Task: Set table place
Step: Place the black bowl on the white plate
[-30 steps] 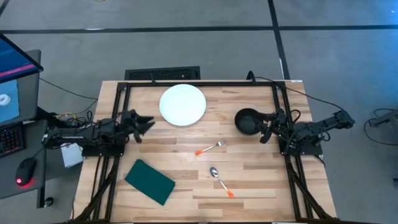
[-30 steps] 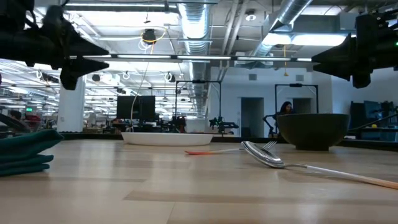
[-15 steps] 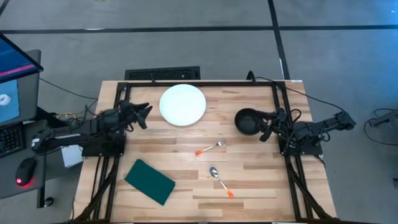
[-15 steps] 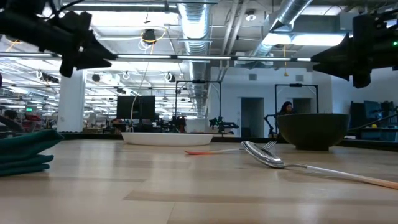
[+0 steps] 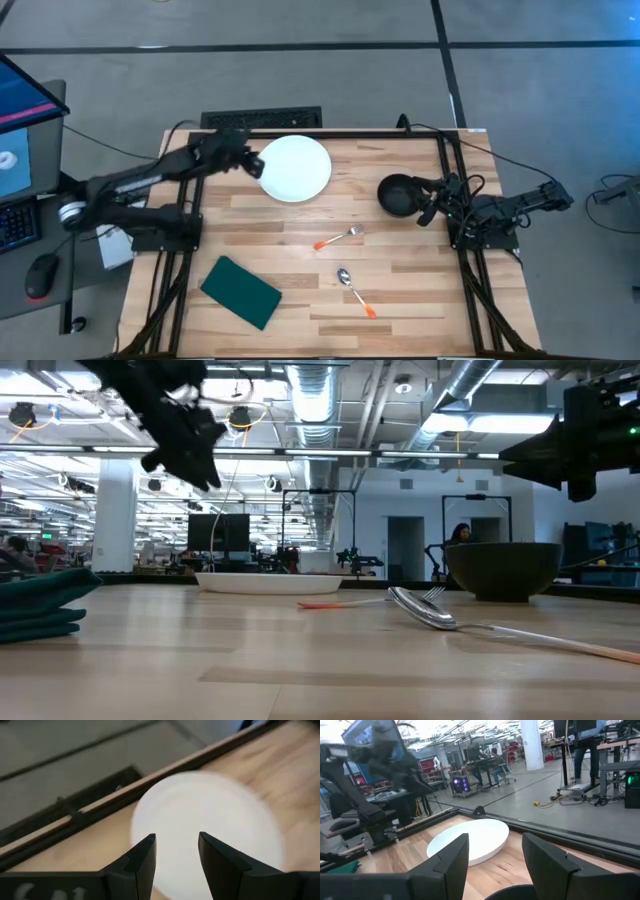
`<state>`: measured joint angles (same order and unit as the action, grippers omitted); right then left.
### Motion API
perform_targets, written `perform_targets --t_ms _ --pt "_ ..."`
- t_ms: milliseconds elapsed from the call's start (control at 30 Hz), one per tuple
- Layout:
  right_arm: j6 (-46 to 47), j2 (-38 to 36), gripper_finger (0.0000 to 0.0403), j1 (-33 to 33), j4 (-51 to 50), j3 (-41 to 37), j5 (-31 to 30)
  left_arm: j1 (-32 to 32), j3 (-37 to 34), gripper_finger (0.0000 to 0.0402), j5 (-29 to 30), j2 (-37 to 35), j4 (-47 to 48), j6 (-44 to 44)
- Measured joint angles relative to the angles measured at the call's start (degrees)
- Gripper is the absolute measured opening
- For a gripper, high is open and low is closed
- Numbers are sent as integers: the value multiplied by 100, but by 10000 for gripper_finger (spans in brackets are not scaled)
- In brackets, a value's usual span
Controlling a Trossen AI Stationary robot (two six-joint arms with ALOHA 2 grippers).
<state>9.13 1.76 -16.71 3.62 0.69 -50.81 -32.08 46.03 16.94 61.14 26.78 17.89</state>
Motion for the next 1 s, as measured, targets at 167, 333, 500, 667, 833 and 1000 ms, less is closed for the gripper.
perform_targets --t_ms 167,333,500,667,833,1000 --pt "191 0 210 -1 -4 0 0 -836 872 138 -560 1326 753 -98" --pt "192 0 210 0 -15 0 -2 -1341 1350 138 -607 2346 931 -508" --pt "155 0 210 0 -17 0 -2 -1568 1741 138 -691 3196 937 -543" --pt "113 0 210 0 -17 -1 -2 -1641 2076 138 -1119 3922 940 -575" --pt "109 0 210 0 -20 -2 -2 -1641 2331 138 -1215 4422 959 -675" --pt "96 0 210 -1 -21 0 -2 -1641 2495 138 -1154 4635 979 -677"
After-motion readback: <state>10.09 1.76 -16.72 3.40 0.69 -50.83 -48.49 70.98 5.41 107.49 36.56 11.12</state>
